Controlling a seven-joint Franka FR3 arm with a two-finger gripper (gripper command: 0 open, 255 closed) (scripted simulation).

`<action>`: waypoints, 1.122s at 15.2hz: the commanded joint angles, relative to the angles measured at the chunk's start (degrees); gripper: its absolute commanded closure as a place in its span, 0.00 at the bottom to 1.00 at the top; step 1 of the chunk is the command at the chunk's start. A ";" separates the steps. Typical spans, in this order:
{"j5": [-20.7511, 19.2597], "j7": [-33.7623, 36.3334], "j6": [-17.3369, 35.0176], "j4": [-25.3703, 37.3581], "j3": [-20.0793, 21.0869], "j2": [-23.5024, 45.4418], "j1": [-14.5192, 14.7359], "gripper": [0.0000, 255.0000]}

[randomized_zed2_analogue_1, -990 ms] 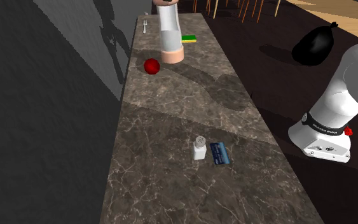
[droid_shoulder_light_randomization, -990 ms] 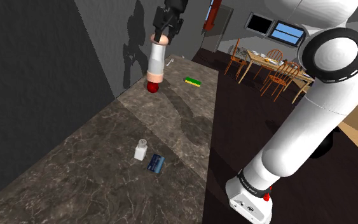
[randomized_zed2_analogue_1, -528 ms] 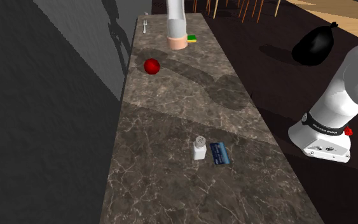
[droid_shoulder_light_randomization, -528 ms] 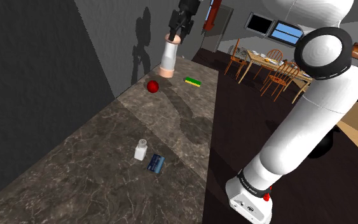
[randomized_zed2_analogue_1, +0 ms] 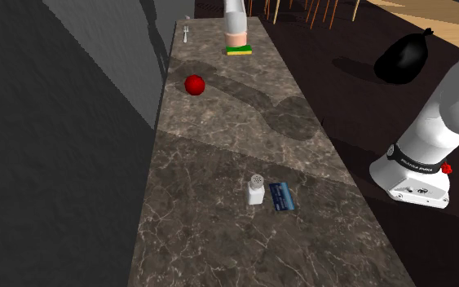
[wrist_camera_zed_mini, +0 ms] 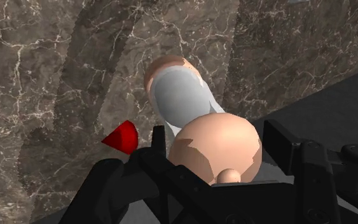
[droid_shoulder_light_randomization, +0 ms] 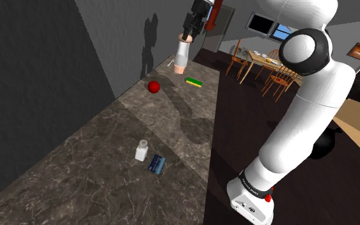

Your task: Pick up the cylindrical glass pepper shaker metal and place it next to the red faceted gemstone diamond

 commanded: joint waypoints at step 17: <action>0.03 -12.15 -3.54 14.66 -4.00 13.17 -8.42 1.00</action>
